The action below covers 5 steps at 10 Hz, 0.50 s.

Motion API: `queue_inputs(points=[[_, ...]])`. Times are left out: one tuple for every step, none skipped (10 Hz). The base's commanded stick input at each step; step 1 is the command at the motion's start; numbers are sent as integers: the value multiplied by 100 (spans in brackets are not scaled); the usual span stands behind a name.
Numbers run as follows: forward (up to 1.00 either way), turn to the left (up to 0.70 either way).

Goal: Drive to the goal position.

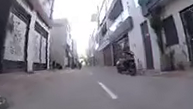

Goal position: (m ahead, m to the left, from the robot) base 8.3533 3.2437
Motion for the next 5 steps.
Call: queue_inputs(points=[[100, 22], [100, 40], [100, 40], [100, 40], [100, 40]])
